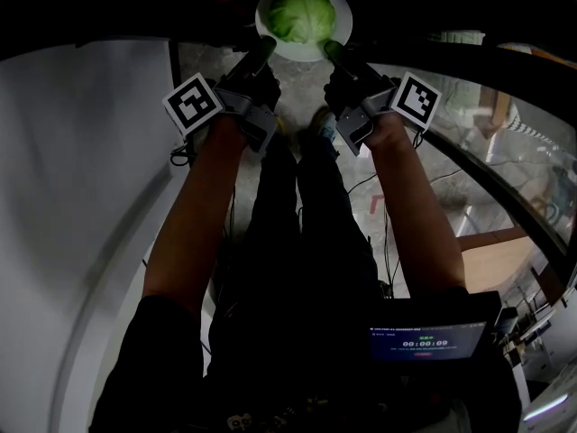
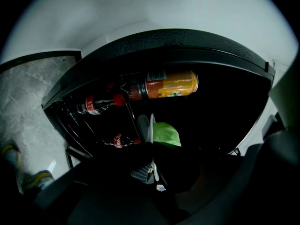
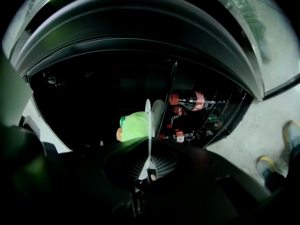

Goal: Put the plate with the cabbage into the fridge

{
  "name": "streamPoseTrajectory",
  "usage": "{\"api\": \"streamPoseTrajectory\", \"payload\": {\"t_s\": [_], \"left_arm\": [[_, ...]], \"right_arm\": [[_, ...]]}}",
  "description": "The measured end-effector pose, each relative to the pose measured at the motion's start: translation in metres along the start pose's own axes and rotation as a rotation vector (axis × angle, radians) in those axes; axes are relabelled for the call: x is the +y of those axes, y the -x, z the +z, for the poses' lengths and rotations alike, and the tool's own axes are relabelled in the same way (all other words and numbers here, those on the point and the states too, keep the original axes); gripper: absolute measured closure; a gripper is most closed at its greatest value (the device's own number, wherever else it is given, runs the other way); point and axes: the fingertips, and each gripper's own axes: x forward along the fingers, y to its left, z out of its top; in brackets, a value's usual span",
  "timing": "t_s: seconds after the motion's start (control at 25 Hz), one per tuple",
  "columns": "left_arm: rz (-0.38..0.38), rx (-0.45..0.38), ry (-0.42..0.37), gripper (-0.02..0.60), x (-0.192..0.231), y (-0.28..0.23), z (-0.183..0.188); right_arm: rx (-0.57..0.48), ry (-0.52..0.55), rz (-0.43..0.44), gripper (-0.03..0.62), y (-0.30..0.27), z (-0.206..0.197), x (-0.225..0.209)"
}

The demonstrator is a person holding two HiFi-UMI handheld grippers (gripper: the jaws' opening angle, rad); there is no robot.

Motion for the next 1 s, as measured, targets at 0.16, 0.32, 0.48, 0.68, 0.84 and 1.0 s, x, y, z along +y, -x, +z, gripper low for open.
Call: {"api": "streamPoseTrajectory", "payload": {"t_s": [0.16, 0.32, 0.48, 0.68, 0.84, 1.0], "left_arm": [[0.006, -0.010, 0.003, 0.574, 0.0006, 0.0000, 0.0002], [0.018, -0.025, 0.022, 0.574, 0.0029, -0.0003, 0.0003], [0.028, -0.029, 0.029, 0.574, 0.0018, -0.0001, 0.0000], [0.088, -0.037, 0.002, 0.574, 0.0083, 0.0043, 0.0012], [0.100, -0.036, -0.002, 0.572, 0.0061, 0.0057, 0.0010], [0.118, -0.031, -0.005, 0.572, 0.0043, 0.0056, 0.0001]], "right_arm": [[-0.005, 0.002, 0.001, 0.579, 0.0001, 0.0005, -0.0001], [-0.007, 0.006, -0.003, 0.579, -0.0005, 0.0011, -0.0010], [-0.009, 0.004, -0.007, 0.579, -0.0007, 0.0015, -0.0008], [-0.013, 0.002, -0.016, 0.579, -0.0001, 0.0017, 0.0003], [-0.017, -0.001, -0.014, 0.579, 0.0001, 0.0013, 0.0018], [-0.016, -0.001, -0.011, 0.579, -0.0003, 0.0016, 0.0021]]}}
